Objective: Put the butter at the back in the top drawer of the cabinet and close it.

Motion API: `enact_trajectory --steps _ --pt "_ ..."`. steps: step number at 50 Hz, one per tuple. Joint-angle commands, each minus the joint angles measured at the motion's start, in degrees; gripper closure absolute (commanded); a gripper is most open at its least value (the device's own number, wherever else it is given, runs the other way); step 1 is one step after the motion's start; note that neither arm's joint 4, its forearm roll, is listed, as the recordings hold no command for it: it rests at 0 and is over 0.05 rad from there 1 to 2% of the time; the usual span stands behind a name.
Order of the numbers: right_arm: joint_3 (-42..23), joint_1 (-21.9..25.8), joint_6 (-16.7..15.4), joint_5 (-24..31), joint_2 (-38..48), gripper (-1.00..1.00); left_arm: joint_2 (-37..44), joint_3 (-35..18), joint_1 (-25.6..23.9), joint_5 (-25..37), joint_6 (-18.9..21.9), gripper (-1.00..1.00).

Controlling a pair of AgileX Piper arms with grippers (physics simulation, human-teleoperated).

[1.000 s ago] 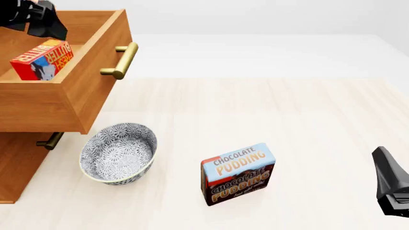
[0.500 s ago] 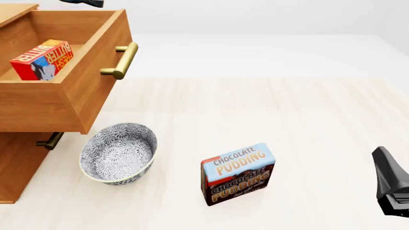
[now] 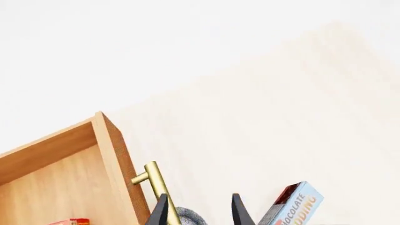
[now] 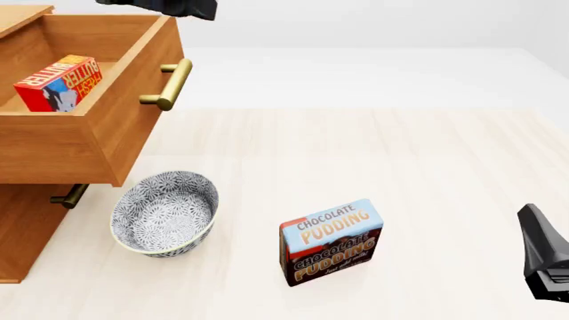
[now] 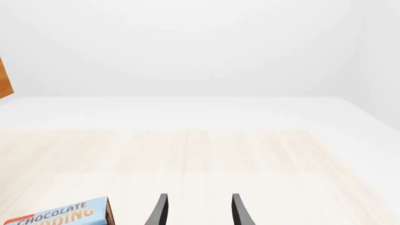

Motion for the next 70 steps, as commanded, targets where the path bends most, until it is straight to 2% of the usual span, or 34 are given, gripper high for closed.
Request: enact_trajectory --steps 1,28,55,70 --pt "0.0 0.0 0.0 0.0 0.0 -1.00 2.0 1.0 -4.8 -3.1 -1.8 -1.00" --pt "0.0 0.0 0.0 0.0 0.0 -1.00 5.9 3.6 -9.5 -8.7 -4.6 -1.00" --pt "0.0 0.0 0.0 0.0 0.0 -1.00 9.4 7.7 -9.9 -11.7 -7.6 -1.00" --pt "0.0 0.0 0.0 0.0 0.0 -1.00 10.3 8.8 -9.8 -12.5 -7.7 -1.00"
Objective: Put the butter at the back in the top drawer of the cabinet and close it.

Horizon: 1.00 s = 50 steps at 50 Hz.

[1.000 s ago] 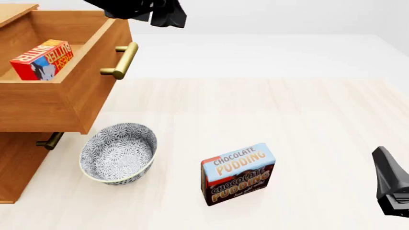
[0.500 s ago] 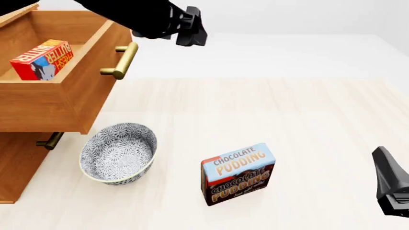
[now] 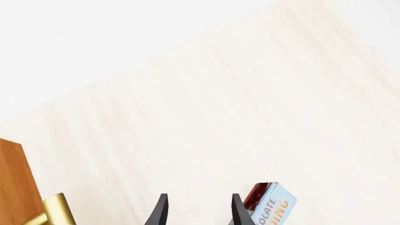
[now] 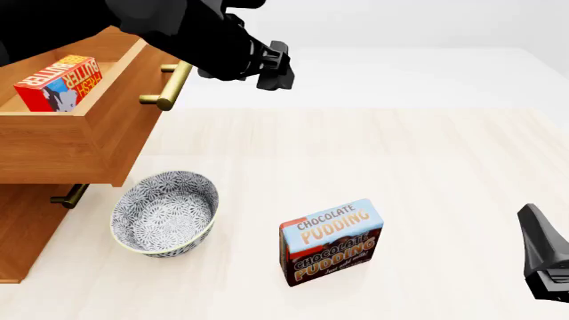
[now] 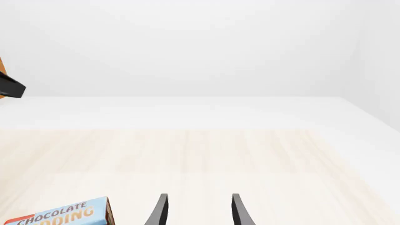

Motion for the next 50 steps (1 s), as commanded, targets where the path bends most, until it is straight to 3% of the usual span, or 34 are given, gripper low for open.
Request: enact_trajectory --steps 1,50 --pt "0.0 0.0 0.0 0.0 0.0 -1.00 0.8 0.9 0.0 -0.7 -0.4 -1.00" --pt "0.0 0.0 0.0 0.0 0.0 -1.00 -0.3 5.7 6.8 -2.8 2.1 -1.00"
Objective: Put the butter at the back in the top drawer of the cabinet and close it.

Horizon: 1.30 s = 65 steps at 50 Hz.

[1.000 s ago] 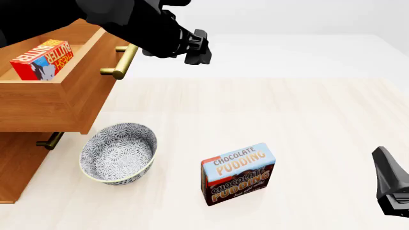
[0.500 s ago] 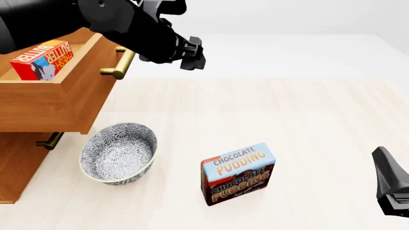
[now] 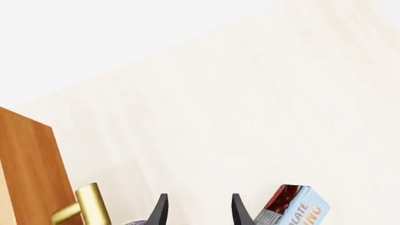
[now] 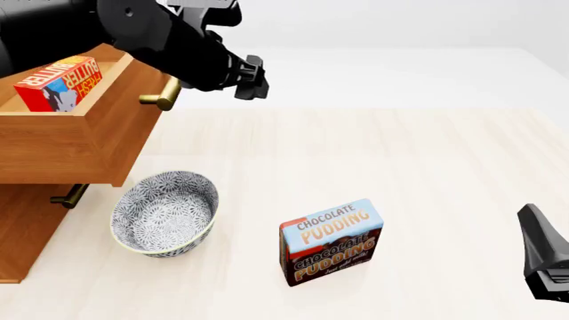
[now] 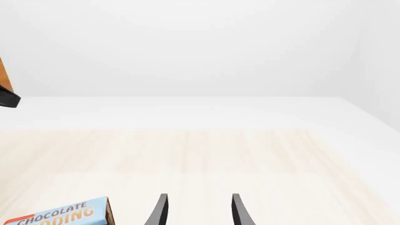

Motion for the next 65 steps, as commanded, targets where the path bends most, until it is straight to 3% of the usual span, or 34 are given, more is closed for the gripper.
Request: enact_trajectory --steps 1,65 --pt "0.0 0.0 0.0 0.0 0.0 -1.00 -0.4 1.3 1.8 -0.6 0.8 -1.00" --pt "0.0 0.0 0.0 0.0 0.0 -1.00 -3.5 6.2 9.5 -2.2 2.4 -1.00"
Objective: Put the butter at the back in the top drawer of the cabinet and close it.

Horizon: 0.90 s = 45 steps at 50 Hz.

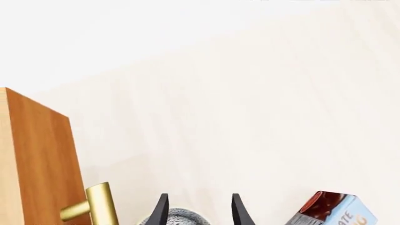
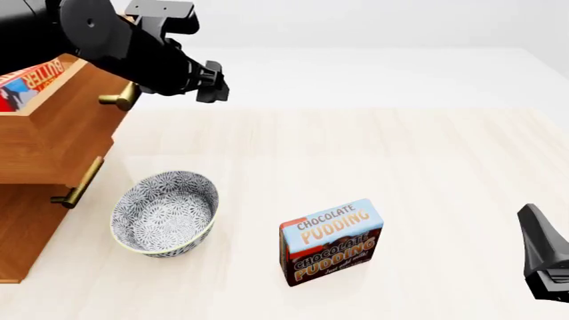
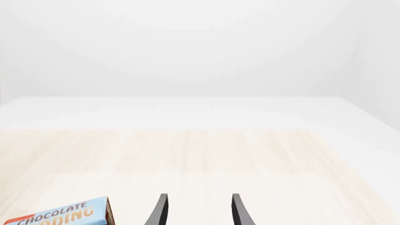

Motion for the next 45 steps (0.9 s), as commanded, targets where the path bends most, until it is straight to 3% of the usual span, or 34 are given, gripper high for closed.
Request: enact_trajectory --steps 1,45 --pt "0.0 0.0 0.0 0.0 0.0 -1.00 -0.8 0.6 1.4 -0.1 -0.2 -1.00" --pt "0.0 0.0 0.0 0.0 0.0 -1.00 0.1 2.8 7.3 -2.5 -0.9 -1.00"
